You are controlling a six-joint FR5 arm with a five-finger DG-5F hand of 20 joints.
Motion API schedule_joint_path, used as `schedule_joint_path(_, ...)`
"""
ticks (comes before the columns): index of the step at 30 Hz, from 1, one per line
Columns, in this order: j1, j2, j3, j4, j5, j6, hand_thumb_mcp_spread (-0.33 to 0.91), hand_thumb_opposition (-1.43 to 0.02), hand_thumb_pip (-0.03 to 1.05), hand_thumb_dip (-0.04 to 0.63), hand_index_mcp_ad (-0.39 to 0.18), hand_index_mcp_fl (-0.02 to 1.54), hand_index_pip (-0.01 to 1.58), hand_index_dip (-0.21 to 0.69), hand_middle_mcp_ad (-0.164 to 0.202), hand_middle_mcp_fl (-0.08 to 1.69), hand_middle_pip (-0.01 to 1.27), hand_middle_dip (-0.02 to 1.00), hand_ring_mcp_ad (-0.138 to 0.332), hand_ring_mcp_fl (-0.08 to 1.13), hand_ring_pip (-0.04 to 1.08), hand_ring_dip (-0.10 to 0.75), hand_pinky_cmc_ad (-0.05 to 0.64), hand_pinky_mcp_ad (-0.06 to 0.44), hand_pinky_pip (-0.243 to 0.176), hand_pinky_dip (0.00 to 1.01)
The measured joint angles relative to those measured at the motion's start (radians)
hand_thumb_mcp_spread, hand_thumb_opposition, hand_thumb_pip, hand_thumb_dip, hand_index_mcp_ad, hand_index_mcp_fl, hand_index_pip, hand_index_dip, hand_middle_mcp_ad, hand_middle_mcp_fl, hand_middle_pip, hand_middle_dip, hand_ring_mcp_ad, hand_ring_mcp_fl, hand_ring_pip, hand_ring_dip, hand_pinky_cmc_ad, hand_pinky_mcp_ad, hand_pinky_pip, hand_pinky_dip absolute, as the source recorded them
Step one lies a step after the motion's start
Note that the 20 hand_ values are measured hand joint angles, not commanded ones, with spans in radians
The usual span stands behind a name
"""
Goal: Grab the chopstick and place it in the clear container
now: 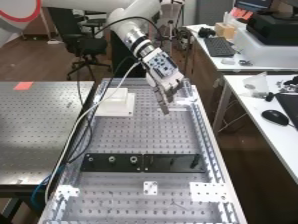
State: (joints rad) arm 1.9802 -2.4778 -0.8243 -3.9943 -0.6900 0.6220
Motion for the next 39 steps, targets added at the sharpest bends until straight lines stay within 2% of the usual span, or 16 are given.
schedule_joint_path(3, 0.000, 0.001, -0.005, 0.007, -0.019, -0.006, 0.64, -1.16, 0.53, 0.281, -0.171, 1.09, 0.73, 0.188, 0.042, 1.17, 0.49, 0.61, -0.009, 0.99, 0.08, 0.485, 0.346, 0.297, 0.017, 0.42)
schedule_joint_path(5, 0.000, 0.004, -0.012, 0.015, -0.024, -0.010, 0.64, -1.16, 0.53, 0.281, -0.173, 1.08, 0.73, 0.188, 0.042, 1.16, 0.49, 0.59, -0.007, 0.92, 0.09, 0.490, 0.351, 0.293, 0.017, 0.46)
schedule_joint_path(7, 0.000, 0.006, -0.018, 0.020, -0.024, -0.010, 0.63, -1.16, 0.54, 0.290, -0.176, 1.06, 0.77, 0.188, 0.042, 1.11, 0.51, 0.59, -0.009, 0.87, 0.09, 0.447, 0.347, 0.302, -0.012, 0.49)
schedule_joint_path(8, 0.001, 0.008, -0.022, 0.023, -0.024, -0.009, 0.61, -1.16, 0.56, 0.291, -0.176, 1.04, 0.80, 0.188, 0.042, 1.09, 0.51, 0.59, -0.007, 0.86, 0.09, 0.447, 0.363, 0.311, -0.010, 0.51)
schedule_joint_path(12, 0.002, 0.015, -0.034, 0.035, -0.023, -0.015, 0.60, -1.16, 0.57, 0.290, -0.176, 1.01, 0.83, 0.190, 0.061, 1.04, 0.50, 0.59, -0.007, 0.80, 0.12, 0.447, 0.365, 0.314, -0.017, 0.54)
schedule_joint_path(13, 0.003, 0.018, -0.038, 0.039, -0.023, -0.018, 0.58, -1.16, 0.57, 0.290, -0.176, 1.01, 0.83, 0.197, 0.061, 1.03, 0.51, 0.59, -0.007, 0.78, 0.12, 0.447, 0.363, 0.311, -0.028, 0.57)
schedule_joint_path(16, 0.004, 0.022, -0.044, 0.045, -0.023, -0.021, 0.51, -1.11, 0.59, 0.284, -0.154, 0.94, 0.83, 0.201, 0.058, 1.01, 0.51, 0.60, -0.005, 0.79, 0.12, 0.429, 0.375, 0.311, -0.024, 0.60)
schedule_joint_path(18, 0.004, 0.025, -0.048, 0.049, -0.024, -0.024, 0.48, -1.03, 0.67, 0.290, -0.155, 0.88, 0.80, 0.201, 0.061, 0.99, 0.51, 0.60, -0.005, 0.75, 0.14, 0.433, 0.377, 0.314, -0.033, 0.60)
schedule_joint_path(24, 0.005, 0.028, -0.045, 0.055, -0.036, -0.044, 0.47, -0.96, 0.68, 0.319, -0.147, 0.81, 0.75, 0.154, 0.059, 0.91, 0.52, 0.58, -0.010, 0.68, 0.15, 0.422, 0.374, 0.314, -0.058, 0.63)
schedule_joint_path(28, 0.006, 0.026, -0.037, 0.059, -0.047, -0.058, 0.46, -0.92, 0.72, 0.321, -0.143, 0.71, 0.75, 0.131, 0.058, 0.87, 0.54, 0.58, 0.009, 0.59, 0.17, 0.407, 0.377, 0.314, -0.063, 0.65)
schedule_joint_path(30, 0.006, 0.026, -0.034, 0.061, -0.052, -0.066, 0.46, -0.91, 0.72, 0.333, -0.140, 0.70, 0.75, 0.126, 0.059, 0.82, 0.54, 0.57, 0.003, 0.59, 0.18, 0.407, 0.374, 0.312, -0.075, 0.68)
schedule_joint_path(33, 0.007, 0.026, -0.031, 0.072, -0.058, -0.081, 0.44, -0.89, 0.72, 0.333, -0.140, 0.63, 0.73, 0.106, 0.058, 0.80, 0.54, 0.57, 0.023, 0.55, 0.18, 0.393, 0.377, 0.311, -0.075, 0.69)
schedule_joint_path(36, 0.009, 0.031, -0.026, 0.084, -0.055, -0.105, 0.42, -0.88, 0.72, 0.333, -0.138, 0.60, 0.73, 0.108, 0.061, 0.75, 0.54, 0.56, 0.021, 0.48, 0.21, 0.387, 0.377, 0.311, -0.075, 0.70)
schedule_joint_path(37, 0.010, 0.033, -0.025, 0.090, -0.052, -0.117, 0.43, -0.88, 0.72, 0.333, -0.133, 0.60, 0.73, 0.093, 0.058, 0.74, 0.54, 0.55, 0.024, 0.46, 0.22, 0.393, 0.377, 0.314, -0.091, 0.71)
schedule_joint_path(39, 0.010, 0.043, -0.025, 0.104, -0.046, -0.134, 0.41, -0.87, 0.72, 0.333, -0.122, 0.56, 0.73, 0.091, 0.058, 0.71, 0.54, 0.55, 0.037, 0.43, 0.22, 0.375, 0.379, 0.314, -0.094, 0.71)
